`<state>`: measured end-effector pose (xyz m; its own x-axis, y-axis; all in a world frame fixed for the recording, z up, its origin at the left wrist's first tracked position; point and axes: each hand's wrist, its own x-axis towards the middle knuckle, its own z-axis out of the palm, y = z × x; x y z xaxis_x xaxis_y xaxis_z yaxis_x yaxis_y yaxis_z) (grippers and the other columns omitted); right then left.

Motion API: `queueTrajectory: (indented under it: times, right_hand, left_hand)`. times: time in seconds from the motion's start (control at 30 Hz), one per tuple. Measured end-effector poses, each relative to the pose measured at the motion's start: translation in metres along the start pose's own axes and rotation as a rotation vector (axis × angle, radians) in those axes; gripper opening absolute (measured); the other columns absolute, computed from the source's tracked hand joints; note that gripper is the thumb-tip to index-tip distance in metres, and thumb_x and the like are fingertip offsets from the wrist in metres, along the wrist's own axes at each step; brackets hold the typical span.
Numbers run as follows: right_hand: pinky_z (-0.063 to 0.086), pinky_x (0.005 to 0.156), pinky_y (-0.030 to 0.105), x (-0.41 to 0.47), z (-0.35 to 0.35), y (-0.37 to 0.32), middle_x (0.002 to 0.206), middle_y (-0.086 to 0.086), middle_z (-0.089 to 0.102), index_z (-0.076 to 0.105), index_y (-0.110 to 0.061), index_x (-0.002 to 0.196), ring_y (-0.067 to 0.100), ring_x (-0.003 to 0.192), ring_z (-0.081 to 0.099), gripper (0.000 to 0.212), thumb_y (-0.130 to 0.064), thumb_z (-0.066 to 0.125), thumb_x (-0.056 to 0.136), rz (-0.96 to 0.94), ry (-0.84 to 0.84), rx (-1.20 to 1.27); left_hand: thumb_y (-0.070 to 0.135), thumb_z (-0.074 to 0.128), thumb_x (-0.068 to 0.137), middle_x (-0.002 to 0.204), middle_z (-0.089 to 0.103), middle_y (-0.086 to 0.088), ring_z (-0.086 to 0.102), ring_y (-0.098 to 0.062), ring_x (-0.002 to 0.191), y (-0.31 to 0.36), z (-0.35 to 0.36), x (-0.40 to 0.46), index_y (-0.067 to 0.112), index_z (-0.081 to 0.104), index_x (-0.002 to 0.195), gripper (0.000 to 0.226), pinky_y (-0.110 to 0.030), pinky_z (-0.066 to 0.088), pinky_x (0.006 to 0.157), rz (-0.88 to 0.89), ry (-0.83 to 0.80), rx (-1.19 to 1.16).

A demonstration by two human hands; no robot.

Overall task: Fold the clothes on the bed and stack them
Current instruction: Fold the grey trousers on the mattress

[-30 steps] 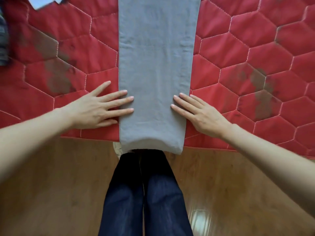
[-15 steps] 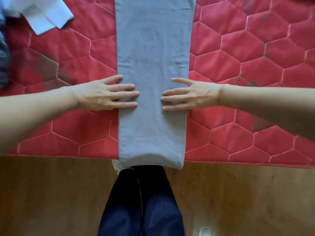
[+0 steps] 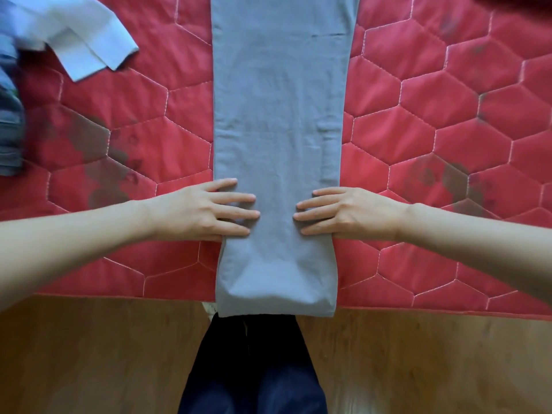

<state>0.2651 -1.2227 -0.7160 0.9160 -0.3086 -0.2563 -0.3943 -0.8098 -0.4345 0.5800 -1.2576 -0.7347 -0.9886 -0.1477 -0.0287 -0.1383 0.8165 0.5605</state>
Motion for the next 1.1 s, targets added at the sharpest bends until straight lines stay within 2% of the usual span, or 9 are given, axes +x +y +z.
queueTrajectory:
  times: [0.07, 0.17, 0.27, 0.33, 0.4, 0.47, 0.6, 0.77, 1.1]
  right_hand:
    - [0.049, 0.097, 0.038, 0.005, -0.020, 0.004, 0.123, -0.005, 0.067, 0.072, -0.022, 0.115, 0.018, 0.119, 0.060, 0.030, -0.010, 0.066, 0.088, 0.140, -0.059, 0.338]
    - [0.053, 0.077, 0.023, 0.004, -0.058, 0.038, 0.095, -0.011, 0.074, 0.074, -0.015, 0.100, 0.004, 0.087, 0.068, 0.018, -0.007, 0.061, 0.090, 0.392, 0.007, 0.995]
    - [0.049, 0.072, 0.028, 0.016, -0.089, 0.096, 0.088, -0.001, 0.069, 0.068, 0.003, 0.099, 0.012, 0.081, 0.062, 0.014, -0.004, 0.059, 0.091, 0.723, 0.436, 1.296]
    - [0.053, 0.081, 0.032, 0.038, -0.102, 0.130, 0.102, 0.004, 0.070, 0.066, -0.008, 0.112, 0.016, 0.087, 0.066, 0.026, -0.027, 0.055, 0.097, 0.983, 0.781, 1.486]
    - [0.053, 0.063, 0.021, 0.058, -0.108, 0.153, 0.094, 0.002, 0.069, 0.063, -0.013, 0.110, 0.010, 0.071, 0.066, 0.031, -0.038, 0.048, 0.099, 1.163, 1.016, 1.613]
    - [0.043, 0.044, 0.015, 0.067, -0.102, 0.163, 0.077, 0.000, 0.064, 0.064, -0.012, 0.099, 0.006, 0.052, 0.058, 0.032, -0.039, 0.047, 0.099, 1.261, 1.085, 1.588]
    - [0.047, 0.070, 0.032, 0.069, -0.077, 0.144, 0.085, -0.003, 0.062, 0.069, -0.007, 0.096, 0.012, 0.079, 0.056, 0.031, -0.035, 0.056, 0.095, 1.307, 1.021, 1.256]
    - [0.044, 0.069, 0.022, 0.050, -0.037, 0.070, 0.085, -0.012, 0.069, 0.064, -0.020, 0.094, 0.002, 0.076, 0.060, 0.010, -0.029, 0.063, 0.090, 1.202, 0.981, 0.836]
    - [0.039, 0.084, 0.009, 0.011, 0.035, -0.096, 0.100, -0.002, 0.059, 0.067, -0.030, 0.099, 0.001, 0.091, 0.055, 0.009, -0.029, 0.064, 0.090, 1.437, 0.896, 0.881]
  left_hand:
    - [0.023, 0.068, 0.089, 0.113, 0.072, -0.001, 0.067, -0.022, 0.108, -0.005, -0.011, 0.005, 0.019, 0.075, 0.101, 0.014, -0.046, 0.056, 0.087, -0.059, 0.018, 0.048]
    - [0.038, 0.054, 0.093, 0.093, 0.075, 0.006, 0.071, -0.012, 0.087, -0.025, -0.041, 0.010, 0.027, 0.071, 0.101, 0.022, -0.035, 0.059, 0.075, -0.416, 0.155, -0.492]
    - [0.027, 0.063, 0.093, 0.099, 0.075, 0.004, 0.070, -0.010, 0.094, -0.073, -0.077, 0.036, 0.016, 0.070, 0.107, 0.019, -0.029, 0.058, 0.080, -0.855, 0.522, -1.000]
    - [0.040, 0.052, 0.096, 0.091, 0.075, 0.003, 0.071, -0.010, 0.082, -0.104, -0.107, 0.062, 0.017, 0.068, 0.103, 0.029, -0.026, 0.059, 0.072, -0.966, 0.729, -1.229]
    - [0.049, 0.043, 0.098, 0.095, 0.073, 0.001, 0.068, -0.011, 0.077, -0.131, -0.122, 0.080, 0.018, 0.065, 0.112, 0.041, -0.025, 0.053, 0.068, -1.053, 0.788, -1.359]
    - [0.050, 0.045, 0.097, 0.103, 0.063, -0.009, 0.057, -0.017, 0.076, -0.146, -0.115, 0.084, 0.014, 0.063, 0.118, 0.045, -0.026, 0.039, 0.062, -1.142, 0.740, -1.352]
    - [0.032, 0.064, 0.091, 0.101, 0.070, -0.003, 0.064, -0.017, 0.087, -0.130, -0.082, 0.079, 0.012, 0.065, 0.108, 0.026, -0.024, 0.049, 0.075, -1.191, 0.825, -1.179]
    - [0.008, 0.065, 0.089, 0.093, 0.073, 0.022, 0.066, 0.007, 0.090, -0.063, -0.046, 0.053, 0.025, 0.064, 0.102, 0.021, -0.005, 0.045, 0.075, -1.023, 0.921, -1.018]
    - [0.014, 0.066, 0.090, 0.097, 0.073, 0.019, 0.065, -0.001, 0.096, 0.091, 0.044, 0.003, 0.032, 0.065, 0.098, 0.020, -0.033, 0.047, 0.098, -1.244, 0.882, -1.039]
